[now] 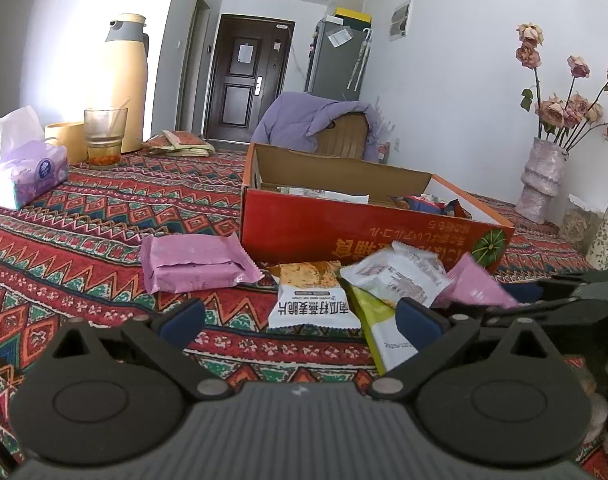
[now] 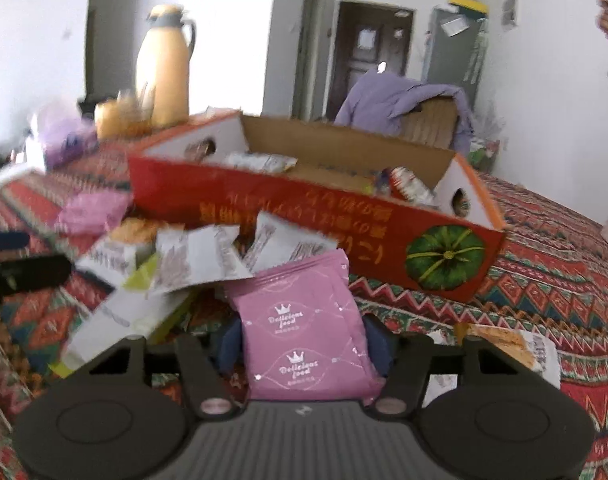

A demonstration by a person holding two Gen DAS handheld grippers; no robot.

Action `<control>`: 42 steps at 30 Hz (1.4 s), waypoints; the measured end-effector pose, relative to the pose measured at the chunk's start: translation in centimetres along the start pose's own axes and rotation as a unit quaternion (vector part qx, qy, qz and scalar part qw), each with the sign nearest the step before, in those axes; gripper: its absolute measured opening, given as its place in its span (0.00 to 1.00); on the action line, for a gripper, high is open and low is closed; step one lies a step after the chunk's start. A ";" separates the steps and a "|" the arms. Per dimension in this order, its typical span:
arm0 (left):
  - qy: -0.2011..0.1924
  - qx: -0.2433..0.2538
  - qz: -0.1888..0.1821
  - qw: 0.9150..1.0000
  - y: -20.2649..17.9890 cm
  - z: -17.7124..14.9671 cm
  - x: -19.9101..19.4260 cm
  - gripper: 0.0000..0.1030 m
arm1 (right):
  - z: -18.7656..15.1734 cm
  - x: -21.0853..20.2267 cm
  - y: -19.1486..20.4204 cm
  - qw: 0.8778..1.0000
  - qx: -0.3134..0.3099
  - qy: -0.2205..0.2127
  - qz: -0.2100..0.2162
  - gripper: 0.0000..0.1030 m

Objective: Organize snacks
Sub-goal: 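Lift the pink pouch toward the box with the right gripper while the left reaches for white wrappers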

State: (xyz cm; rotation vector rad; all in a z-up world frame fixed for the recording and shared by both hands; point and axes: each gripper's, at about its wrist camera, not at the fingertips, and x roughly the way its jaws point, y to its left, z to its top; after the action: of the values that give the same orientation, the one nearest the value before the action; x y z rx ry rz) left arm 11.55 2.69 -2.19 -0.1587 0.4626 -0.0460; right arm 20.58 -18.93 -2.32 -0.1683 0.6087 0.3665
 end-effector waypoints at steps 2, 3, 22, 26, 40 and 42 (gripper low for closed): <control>0.000 0.000 0.000 1.000 0.0 0.0 0.0 1.00 | -0.2 -1.2 -0.6 0.999 0.028 -0.021 -0.007 0.60; 0.000 0.001 0.000 1.000 0.0 0.0 0.0 1.00 | -0.4 -1.7 -1.0 0.999 0.042 -0.030 -0.011 0.60; 0.010 0.011 0.017 1.000 -0.5 0.0 0.4 1.00 | -3.1 -4.6 -4.3 0.985 0.142 -0.097 -0.033 0.60; 0.024 0.039 0.040 0.998 -1.8 0.4 0.9 1.00 | -3.3 -4.6 -4.7 0.982 0.155 -0.100 -0.033 0.60; 0.105 0.059 0.061 0.991 -8.9 5.7 6.0 1.00 | -4.2 -4.9 -6.9 0.967 0.223 -0.120 -0.033 0.60; 0.114 0.064 0.077 0.989 -9.6 5.5 7.0 1.00 | -4.4 -5.0 -7.2 0.964 0.231 -0.125 -0.034 0.60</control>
State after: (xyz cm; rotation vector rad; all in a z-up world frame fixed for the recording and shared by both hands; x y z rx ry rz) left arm 20.22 -6.55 1.16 0.0085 0.6966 0.0579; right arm 17.17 -28.15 -2.62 0.3010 0.4231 0.1681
